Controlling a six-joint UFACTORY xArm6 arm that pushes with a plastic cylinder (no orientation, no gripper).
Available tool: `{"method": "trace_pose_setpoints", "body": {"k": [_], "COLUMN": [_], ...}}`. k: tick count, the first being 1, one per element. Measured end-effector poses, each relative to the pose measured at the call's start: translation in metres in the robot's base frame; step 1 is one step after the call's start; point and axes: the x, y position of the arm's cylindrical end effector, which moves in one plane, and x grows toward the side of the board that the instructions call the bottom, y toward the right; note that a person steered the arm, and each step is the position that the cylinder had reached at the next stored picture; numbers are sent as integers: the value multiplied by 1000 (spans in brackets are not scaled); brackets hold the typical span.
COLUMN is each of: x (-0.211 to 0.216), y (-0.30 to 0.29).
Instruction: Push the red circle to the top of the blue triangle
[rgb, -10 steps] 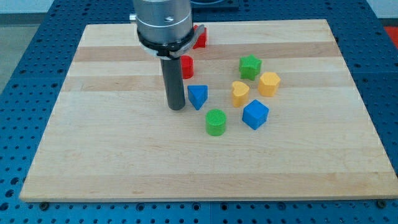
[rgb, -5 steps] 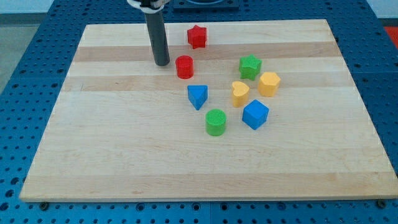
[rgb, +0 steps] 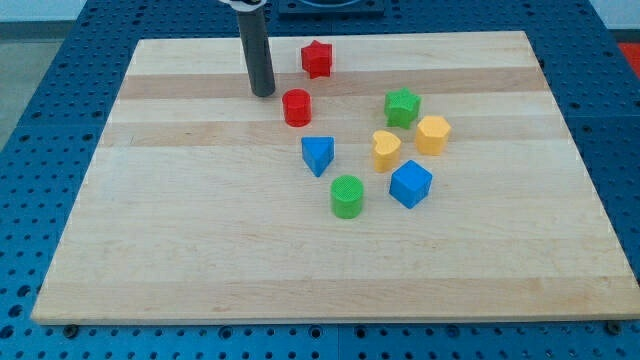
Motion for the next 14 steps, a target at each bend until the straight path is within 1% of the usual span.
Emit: {"method": "trace_pose_setpoints", "body": {"k": [2, 5, 8, 11, 14], "x": [0, 2, 26, 27, 27], "y": [18, 18, 26, 36, 68]}}
